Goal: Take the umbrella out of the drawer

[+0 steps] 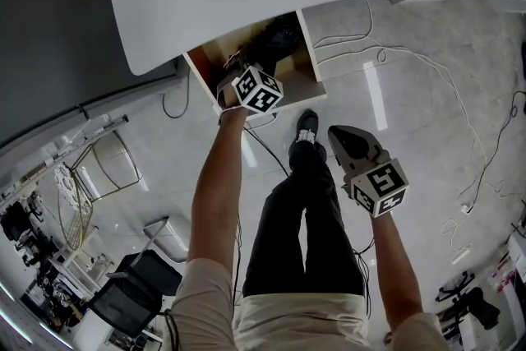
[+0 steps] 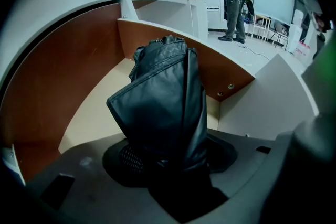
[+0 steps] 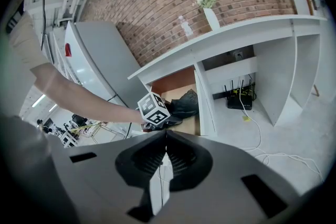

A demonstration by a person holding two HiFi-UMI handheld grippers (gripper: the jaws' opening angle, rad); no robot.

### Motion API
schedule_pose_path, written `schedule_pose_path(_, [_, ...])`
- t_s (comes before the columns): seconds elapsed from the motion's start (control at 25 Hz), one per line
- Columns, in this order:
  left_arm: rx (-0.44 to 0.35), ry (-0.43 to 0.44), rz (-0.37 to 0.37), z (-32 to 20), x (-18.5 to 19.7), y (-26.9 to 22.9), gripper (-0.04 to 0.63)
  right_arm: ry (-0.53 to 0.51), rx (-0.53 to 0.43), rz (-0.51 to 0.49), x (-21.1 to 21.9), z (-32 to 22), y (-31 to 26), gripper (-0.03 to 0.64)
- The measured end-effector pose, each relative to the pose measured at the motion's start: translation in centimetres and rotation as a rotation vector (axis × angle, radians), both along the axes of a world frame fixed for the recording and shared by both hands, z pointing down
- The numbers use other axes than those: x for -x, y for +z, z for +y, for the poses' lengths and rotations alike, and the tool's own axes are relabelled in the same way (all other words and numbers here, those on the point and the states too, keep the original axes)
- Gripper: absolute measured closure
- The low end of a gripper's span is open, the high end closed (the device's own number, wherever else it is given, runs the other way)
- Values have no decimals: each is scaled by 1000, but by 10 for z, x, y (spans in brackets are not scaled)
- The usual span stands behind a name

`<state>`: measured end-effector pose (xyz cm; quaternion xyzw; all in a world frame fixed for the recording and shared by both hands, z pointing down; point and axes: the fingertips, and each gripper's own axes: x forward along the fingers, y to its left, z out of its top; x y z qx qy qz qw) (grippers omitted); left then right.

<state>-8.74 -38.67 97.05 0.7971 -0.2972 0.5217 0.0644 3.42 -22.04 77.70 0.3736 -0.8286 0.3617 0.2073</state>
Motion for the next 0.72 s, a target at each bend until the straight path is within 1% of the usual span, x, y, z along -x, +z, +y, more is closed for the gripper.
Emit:
schedule_pose_path(0.28, [-38,-49,91,9,-1,-46,345,4,-41,10,4,3,-17,548])
schedule_pose_path(0.36, [-51,-49,114,14,-2,-68,345,26,-57,9,5,2,-26,548])
schedule_pose_path(0.48, [-43,-66,144,31,3,-104,345,43,-84,19,7,6,-46,548])
schedule_pose_path(0.6, [-46,-96,201,53,6,-145,345,75,-100,13,9,11,-68,548])
schedule_pose_path(0.72, [-68,-132,254,66,13,-180,345,88,-122,3,19,11,-88,549])
